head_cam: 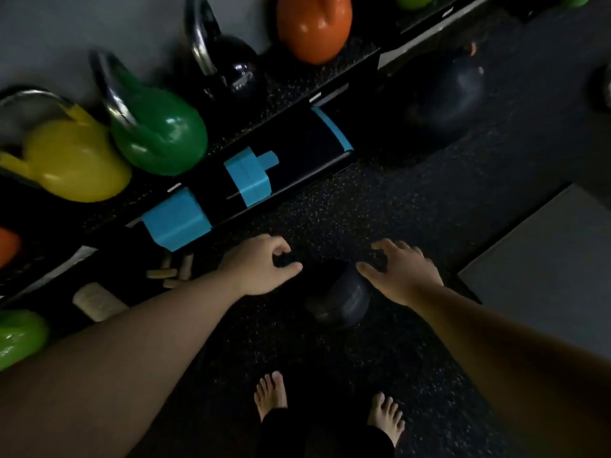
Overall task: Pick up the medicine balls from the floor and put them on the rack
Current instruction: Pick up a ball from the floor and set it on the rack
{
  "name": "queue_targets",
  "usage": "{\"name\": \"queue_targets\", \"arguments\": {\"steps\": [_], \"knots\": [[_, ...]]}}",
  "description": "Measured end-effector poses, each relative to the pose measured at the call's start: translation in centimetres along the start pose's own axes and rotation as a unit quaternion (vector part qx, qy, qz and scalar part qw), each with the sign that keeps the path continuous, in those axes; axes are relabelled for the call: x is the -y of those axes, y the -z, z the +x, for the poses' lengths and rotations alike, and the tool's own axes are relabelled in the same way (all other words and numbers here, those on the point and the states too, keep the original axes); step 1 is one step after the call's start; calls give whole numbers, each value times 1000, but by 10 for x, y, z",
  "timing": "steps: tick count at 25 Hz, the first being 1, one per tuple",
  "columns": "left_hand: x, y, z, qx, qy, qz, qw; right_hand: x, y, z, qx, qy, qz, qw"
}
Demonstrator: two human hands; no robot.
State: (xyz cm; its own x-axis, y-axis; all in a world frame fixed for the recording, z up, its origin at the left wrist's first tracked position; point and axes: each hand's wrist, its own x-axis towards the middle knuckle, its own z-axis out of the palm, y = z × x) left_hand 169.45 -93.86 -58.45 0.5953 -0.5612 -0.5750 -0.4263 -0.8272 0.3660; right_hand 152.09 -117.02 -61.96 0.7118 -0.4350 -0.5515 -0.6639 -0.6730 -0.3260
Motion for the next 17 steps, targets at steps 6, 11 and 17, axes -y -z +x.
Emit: {"name": "queue_targets", "arguments": {"steps": [6,11,17], "knots": [[66,-140,162,21,46,-87,995,-70,-143,140,30,-47,42,998],[105,-250,237,25,117,-193,974,-97,-242,206,51,-63,88,993],[103,-313,242,84,228,-390,888,-107,-282,214,44,-87,294,951]]}}
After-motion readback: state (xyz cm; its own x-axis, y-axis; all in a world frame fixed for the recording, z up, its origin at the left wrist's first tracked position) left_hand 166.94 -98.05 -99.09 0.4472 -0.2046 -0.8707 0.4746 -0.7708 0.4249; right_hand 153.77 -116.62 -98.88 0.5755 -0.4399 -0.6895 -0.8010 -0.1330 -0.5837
